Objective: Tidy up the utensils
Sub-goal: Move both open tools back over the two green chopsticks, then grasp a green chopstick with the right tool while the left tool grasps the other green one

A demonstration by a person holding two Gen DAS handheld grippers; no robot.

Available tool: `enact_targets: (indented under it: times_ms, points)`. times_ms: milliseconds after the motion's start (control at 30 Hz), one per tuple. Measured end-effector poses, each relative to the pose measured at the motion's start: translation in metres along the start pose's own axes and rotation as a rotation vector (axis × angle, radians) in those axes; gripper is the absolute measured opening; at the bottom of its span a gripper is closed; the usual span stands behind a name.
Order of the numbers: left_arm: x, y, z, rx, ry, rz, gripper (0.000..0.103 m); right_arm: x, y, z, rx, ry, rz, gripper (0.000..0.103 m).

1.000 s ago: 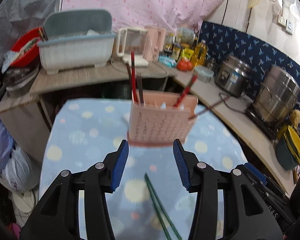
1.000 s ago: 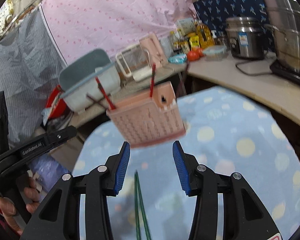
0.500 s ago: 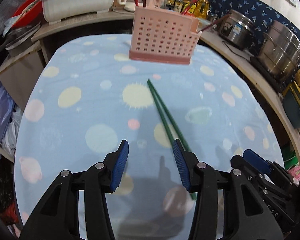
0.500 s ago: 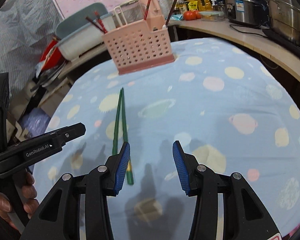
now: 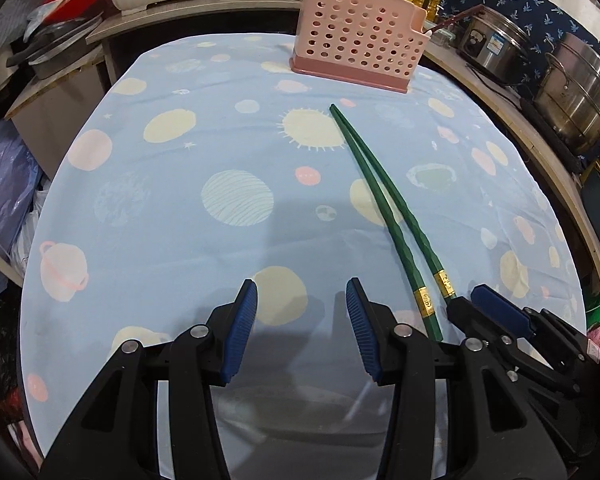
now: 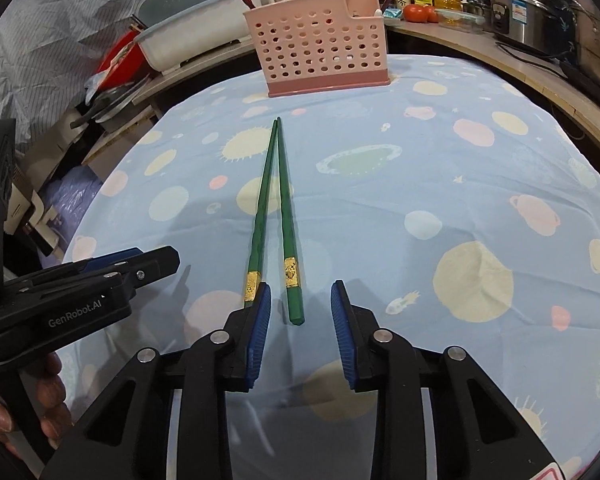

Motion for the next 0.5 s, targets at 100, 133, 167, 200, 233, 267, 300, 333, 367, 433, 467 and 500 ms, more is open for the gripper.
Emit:
enact_targets:
  times_ms: [100, 133, 167, 200, 233, 267, 300, 333, 367, 433, 467, 500]
  points:
    - [0.0027, -0.0012, -0.0017, -0.003, 0.003, -0.010, 0.044, -0.0009, -0.0009, -0.0025, -0.002, -0.002, 0.007, 0.025]
    - [0.0032, -0.0015, -0.0023, -0.005, 0.003, -0.012, 0.044, -0.0012, -0.0005, -0.0031, -0.002, -0.003, 0.008, 0.025]
    - [0.0039, -0.0019, -0.0028, -0.005, 0.003, -0.015, 0.044, -0.0015, 0.0002, -0.0038, -0.002, -0.003, 0.010, 0.025]
    - [0.0045, -0.0021, -0.0032, -0.006, 0.004, -0.018, 0.044, -0.0016, 0.0009, -0.0050, -0.002, -0.004, 0.011, 0.024]
    - [0.0051, -0.0020, -0.0038, -0.006, 0.005, -0.021, 0.044, -0.0015, 0.0017, -0.0054, -0.001, -0.005, 0.012, 0.024]
    - [0.0054, -0.0020, -0.0041, -0.007, 0.006, -0.024, 0.044, -0.0018, 0.0024, -0.0063, -0.001, -0.005, 0.014, 0.024]
    - [0.0056, -0.0019, -0.0042, -0.007, 0.007, -0.025, 0.044, -0.0019, 0.0030, -0.0073, -0.001, -0.006, 0.016, 0.024]
    - [0.0058, -0.0019, -0.0043, -0.007, 0.007, -0.026, 0.044, -0.0023, 0.0033, -0.0079, 0.000, -0.009, 0.020, 0.022]
    - [0.0059, -0.0016, -0.0047, -0.008, 0.007, -0.027, 0.044, -0.0024, 0.0036, -0.0085, 0.001, -0.013, 0.024, 0.019]
    - [0.0060, -0.0015, -0.0049, -0.008, 0.009, -0.028, 0.044, -0.0022, 0.0034, -0.0090, 0.002, -0.021, 0.032, 0.015]
    - [0.0060, -0.0015, -0.0050, -0.008, 0.009, -0.029, 0.044, -0.0017, 0.0031, -0.0091, 0.002, -0.021, 0.032, 0.012]
    - [0.0062, -0.0014, -0.0053, -0.008, 0.009, -0.029, 0.044, -0.0005, 0.0028, -0.0090, 0.002, -0.020, 0.029, 0.010]
Point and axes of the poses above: each gripper's, at about its wrist camera, not at the fingertips, and z roughly against the way its jaws point, x to its right, y to its top, the point moved 5 cm from there along -z, roughly the way its jaws point, and after that the axes turned 2 degrees about z, right-handed, at the moved point
